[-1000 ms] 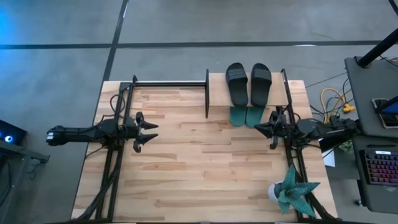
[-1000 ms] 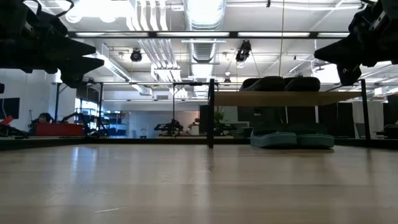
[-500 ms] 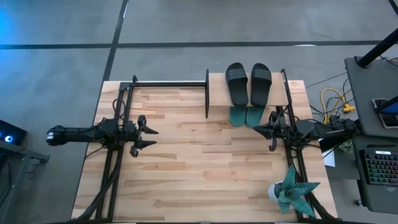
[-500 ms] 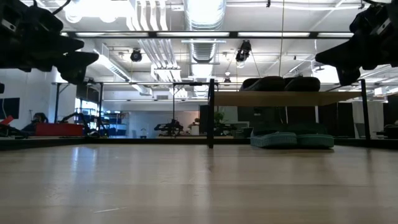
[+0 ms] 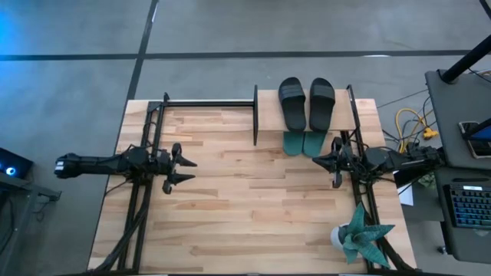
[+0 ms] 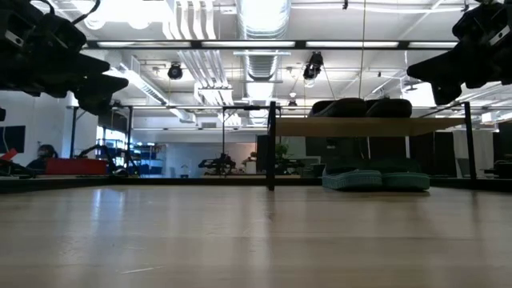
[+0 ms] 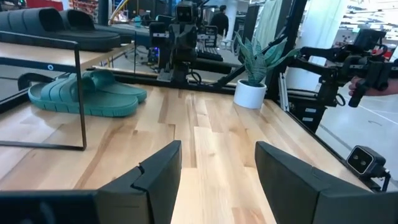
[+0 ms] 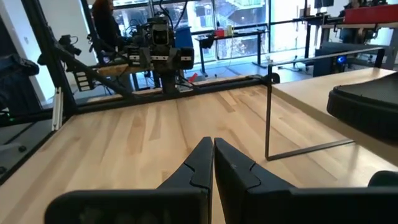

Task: Pick and place slides into the shelf
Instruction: Return to Home Position

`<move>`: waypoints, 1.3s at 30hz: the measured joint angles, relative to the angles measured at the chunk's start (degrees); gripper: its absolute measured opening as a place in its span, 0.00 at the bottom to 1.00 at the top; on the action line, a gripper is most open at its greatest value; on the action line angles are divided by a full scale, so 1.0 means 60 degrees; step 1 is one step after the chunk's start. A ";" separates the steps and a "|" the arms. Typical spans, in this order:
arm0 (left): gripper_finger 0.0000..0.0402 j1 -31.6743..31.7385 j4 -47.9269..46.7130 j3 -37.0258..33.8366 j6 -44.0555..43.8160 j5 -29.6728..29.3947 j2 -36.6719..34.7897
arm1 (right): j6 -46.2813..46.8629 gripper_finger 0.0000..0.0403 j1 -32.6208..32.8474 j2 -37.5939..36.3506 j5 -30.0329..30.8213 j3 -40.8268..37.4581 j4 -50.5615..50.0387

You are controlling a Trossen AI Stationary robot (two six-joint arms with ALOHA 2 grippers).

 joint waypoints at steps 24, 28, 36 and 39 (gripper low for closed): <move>0.48 0.0000 0.0069 -0.0011 0.0021 0.0051 -0.0272 | 0.1056 0.02 0.0004 0.0015 0.0284 -0.0106 0.0055; 0.48 0.0000 0.0124 -0.0011 0.0018 0.0071 -0.0270 | 0.1522 0.02 0.0004 0.0025 0.0283 -0.0106 0.0051; 0.48 0.0000 0.0234 -0.0011 0.0015 0.0042 -0.0159 | 0.1584 0.02 0.0004 0.0025 0.0280 -0.0106 0.0051; 0.48 0.0000 0.0248 -0.0011 0.0015 0.0038 -0.0162 | 0.1584 0.02 0.0004 0.0025 0.0280 -0.0106 0.0051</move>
